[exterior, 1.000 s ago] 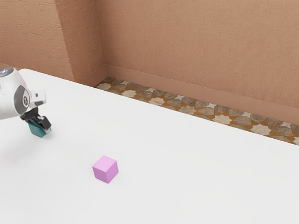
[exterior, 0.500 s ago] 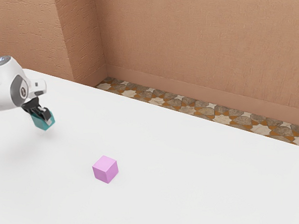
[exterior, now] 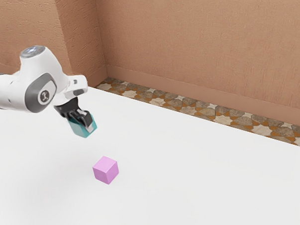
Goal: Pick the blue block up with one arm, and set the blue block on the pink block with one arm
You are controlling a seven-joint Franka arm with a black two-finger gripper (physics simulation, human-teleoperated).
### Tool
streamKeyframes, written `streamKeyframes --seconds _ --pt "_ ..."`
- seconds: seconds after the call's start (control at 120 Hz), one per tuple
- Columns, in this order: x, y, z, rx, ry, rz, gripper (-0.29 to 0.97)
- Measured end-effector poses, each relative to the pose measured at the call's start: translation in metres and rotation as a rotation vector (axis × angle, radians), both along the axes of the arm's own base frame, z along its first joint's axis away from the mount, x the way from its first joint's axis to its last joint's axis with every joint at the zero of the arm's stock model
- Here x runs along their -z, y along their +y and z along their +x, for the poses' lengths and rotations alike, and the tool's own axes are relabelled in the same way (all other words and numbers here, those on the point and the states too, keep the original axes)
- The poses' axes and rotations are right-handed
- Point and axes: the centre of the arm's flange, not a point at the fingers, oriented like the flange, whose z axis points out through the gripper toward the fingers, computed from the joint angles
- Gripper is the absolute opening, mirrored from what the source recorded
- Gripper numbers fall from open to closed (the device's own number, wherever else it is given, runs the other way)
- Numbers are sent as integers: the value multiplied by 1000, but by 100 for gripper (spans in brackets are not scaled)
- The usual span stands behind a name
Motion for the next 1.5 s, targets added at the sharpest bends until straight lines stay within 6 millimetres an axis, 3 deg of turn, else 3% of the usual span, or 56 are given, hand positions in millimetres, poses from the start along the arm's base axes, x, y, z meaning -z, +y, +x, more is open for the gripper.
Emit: streamKeyframes --seconds 0.2,0.575,1.058,1.5 --pt "19 -36 1 -102 64 -34 38" --pt "63 -65 6 -208 154 5 38" --pt "74 -92 4 -273 170 17 38" --pt "73 -94 -6 -245 160 62 38"
